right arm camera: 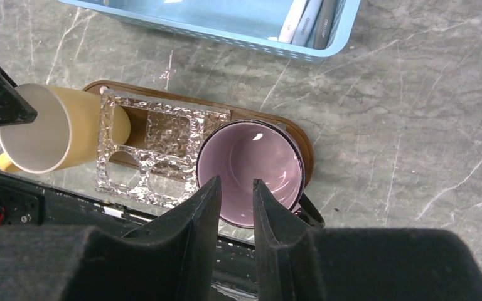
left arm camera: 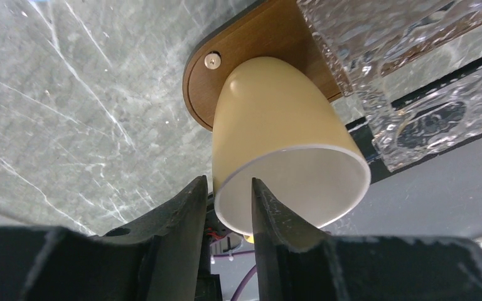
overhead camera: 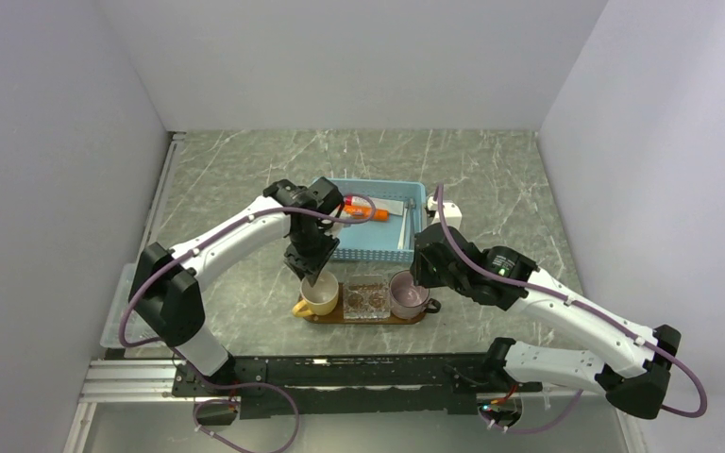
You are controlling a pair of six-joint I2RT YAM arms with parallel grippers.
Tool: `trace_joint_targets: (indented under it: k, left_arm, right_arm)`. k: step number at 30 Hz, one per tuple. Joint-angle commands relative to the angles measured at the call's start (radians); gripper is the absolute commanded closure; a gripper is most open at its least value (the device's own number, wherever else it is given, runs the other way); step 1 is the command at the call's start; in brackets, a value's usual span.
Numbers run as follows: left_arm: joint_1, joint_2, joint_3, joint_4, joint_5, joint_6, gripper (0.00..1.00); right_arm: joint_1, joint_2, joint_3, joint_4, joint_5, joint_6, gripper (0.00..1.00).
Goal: Prepare toiletry sets of a toothbrush and toothpaste on the tray
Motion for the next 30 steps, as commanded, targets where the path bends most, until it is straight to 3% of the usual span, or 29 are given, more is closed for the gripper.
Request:
trace_joint_targets:
  k: [1, 15, 22, 30]
  left_arm:
    - [-0.006, -0.024, 0.074, -0.014, -0.021, -0.001, 0.61]
    - [-0.005, -0.073, 0.226, -0.016, -0.061, -0.003, 0.47]
    - [-0.004, -0.149, 0.232, 0.045, -0.101, -0.010, 0.40]
    - [0.022, -0.262, 0.180, 0.138, -0.146, 0.007, 0.32]
  right_arm:
    - [-0.004, -0.024, 0.001, 0.029, -0.001, 0.011, 0.72]
    - [-0.003, 0.008, 0.047, 0.022, 0.009, -0.012, 0.70]
    - [-0.009, 0.076, 0.125, 0.024, 0.014, -0.067, 0.66]
    - [-0.133, 0.214, 0.240, 0.066, -0.101, -0.194, 0.57]
